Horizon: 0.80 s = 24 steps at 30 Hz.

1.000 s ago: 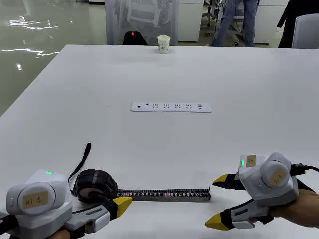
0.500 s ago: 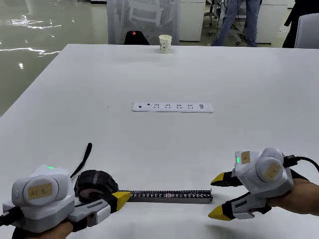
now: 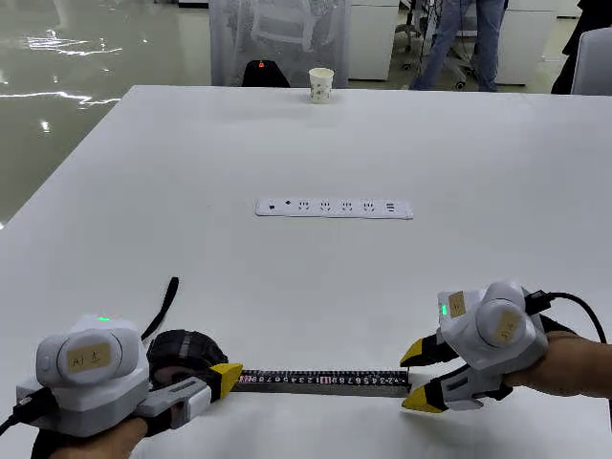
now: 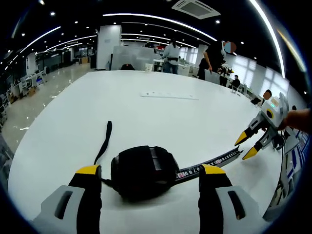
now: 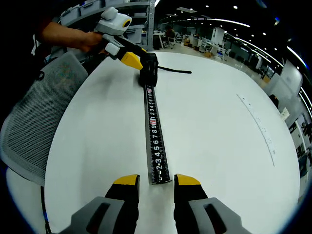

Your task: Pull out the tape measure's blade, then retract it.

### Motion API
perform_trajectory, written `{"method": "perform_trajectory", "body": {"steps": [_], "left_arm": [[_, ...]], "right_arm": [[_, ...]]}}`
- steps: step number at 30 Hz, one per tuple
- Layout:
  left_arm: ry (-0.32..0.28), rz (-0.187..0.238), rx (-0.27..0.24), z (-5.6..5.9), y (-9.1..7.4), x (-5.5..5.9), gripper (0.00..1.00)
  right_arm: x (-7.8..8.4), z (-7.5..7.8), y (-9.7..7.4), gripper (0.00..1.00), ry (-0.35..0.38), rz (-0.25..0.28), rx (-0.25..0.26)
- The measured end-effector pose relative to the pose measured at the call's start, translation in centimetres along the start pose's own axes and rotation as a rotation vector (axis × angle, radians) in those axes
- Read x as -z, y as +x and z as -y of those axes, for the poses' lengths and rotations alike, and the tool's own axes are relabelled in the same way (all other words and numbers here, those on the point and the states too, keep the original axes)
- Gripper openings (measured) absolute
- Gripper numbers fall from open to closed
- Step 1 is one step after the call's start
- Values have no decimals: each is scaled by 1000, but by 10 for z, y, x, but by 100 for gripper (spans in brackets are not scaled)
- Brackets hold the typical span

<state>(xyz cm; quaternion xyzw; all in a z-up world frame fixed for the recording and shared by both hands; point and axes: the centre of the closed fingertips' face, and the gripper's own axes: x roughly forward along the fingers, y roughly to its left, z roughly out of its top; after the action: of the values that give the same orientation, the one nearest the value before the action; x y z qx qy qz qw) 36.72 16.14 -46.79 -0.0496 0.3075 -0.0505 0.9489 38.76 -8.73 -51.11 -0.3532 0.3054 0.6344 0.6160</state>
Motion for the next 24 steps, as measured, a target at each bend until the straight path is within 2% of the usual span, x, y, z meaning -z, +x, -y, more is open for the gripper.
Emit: {"method": "perform_trajectory", "body": {"steps": [13, 24], "left_arm": [[-20, -19, -23, -2, 12, -1, 70], [-30, -35, -38, -4, 19, 2, 68]], "right_arm": [[5, 4, 6, 13, -5, -16, -33], [6, 3, 7, 12, 6, 1, -47]]}}
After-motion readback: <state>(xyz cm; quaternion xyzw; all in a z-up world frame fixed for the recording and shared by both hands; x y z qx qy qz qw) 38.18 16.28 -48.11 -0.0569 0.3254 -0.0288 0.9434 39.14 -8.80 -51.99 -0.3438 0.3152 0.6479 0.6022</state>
